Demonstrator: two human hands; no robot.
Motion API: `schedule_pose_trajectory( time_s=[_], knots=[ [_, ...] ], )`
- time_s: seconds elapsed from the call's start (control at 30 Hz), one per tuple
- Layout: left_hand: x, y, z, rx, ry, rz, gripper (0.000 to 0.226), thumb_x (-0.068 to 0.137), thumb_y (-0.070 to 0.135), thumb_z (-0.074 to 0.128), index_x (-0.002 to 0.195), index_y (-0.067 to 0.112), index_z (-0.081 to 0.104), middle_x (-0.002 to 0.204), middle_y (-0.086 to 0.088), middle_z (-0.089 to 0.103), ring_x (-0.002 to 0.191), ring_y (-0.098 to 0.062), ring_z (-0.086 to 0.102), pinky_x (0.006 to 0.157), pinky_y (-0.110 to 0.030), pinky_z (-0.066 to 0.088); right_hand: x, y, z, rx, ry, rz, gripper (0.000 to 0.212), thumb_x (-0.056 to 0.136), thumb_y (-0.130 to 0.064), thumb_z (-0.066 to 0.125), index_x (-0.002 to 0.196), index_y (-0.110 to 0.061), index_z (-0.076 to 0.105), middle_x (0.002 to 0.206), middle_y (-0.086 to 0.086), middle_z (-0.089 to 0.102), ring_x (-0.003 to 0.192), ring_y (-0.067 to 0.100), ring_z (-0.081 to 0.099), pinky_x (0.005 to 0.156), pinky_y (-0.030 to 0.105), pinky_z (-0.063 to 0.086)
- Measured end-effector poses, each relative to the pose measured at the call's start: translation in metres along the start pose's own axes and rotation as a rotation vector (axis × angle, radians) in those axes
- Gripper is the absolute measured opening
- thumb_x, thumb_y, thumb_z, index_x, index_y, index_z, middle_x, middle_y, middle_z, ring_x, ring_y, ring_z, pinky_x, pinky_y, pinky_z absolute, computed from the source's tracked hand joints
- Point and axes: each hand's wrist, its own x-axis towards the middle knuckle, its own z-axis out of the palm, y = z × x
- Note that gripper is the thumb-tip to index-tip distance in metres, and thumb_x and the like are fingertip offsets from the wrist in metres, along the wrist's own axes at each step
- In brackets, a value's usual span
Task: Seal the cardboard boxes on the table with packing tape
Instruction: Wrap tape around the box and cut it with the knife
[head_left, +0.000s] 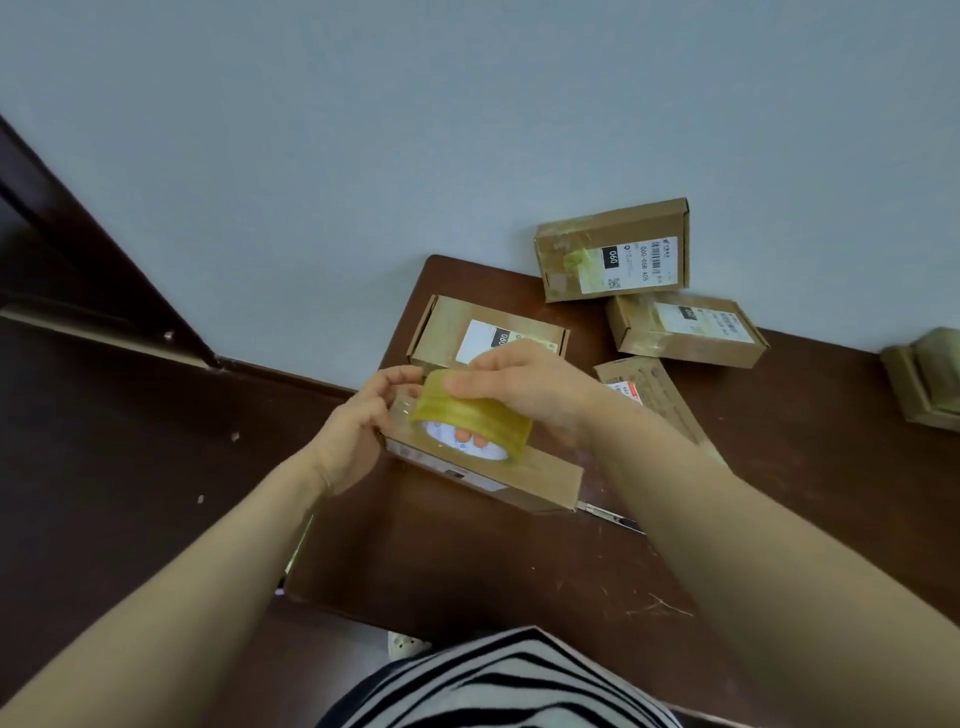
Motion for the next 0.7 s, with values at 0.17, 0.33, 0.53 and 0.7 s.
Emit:
schedule_pose_trajectory(
  time_s=[0.17,0.33,0.53,0.7],
  knots=[
    [0.019,-0.029,0.016,-0.034,0.458,-0.028,0.036,0.095,0.027,0.046,0.100,-0.002,0.066,0.093,-0.021,0.068,0.092,-0.035,0.063,0.085,-0.041,0.051,0.021,-0.001,0.017,-0.060,0.041,-0.003,0.038,0.086,-0.044,0.066,0.070,-0.011,0.070,0.064,0.008,0.071,0.058,0.017,0.065,0.055,0.018,0.052],
    [0.037,-0.039,0.015,0.190,0.533,0.067,0.028,0.094,0.027,0.059,0.070,0.014,0.065,0.070,-0.007,0.064,0.071,-0.021,0.059,0.070,-0.032,0.050,0.014,0.009,0.005,-0.030,0.023,0.059,0.046,0.083,-0.044,0.066,0.081,0.002,0.070,0.065,0.019,0.067,0.052,0.025,0.060,0.062,0.034,0.052],
    [0.044,-0.042,0.006,0.310,0.512,0.085,0.038,0.091,0.036,0.061,0.056,0.025,0.069,0.075,-0.004,0.063,0.074,-0.014,0.054,0.068,-0.026,0.044,-0.031,0.029,-0.051,-0.320,0.038,0.132,0.047,0.085,-0.048,0.065,0.060,-0.008,0.068,0.056,0.010,0.067,0.045,0.017,0.061,0.049,0.020,0.048],
    [0.046,-0.044,0.007,0.340,0.522,0.138,0.036,0.092,0.035,0.060,0.057,0.026,0.070,0.075,-0.007,0.063,0.073,-0.015,0.054,0.068,-0.025,0.045,-0.067,0.058,-0.071,-0.379,0.091,0.275,0.052,0.080,-0.060,0.063,0.057,-0.014,0.066,0.058,0.014,0.068,0.044,0.022,0.061,0.048,0.021,0.049]
  ],
)
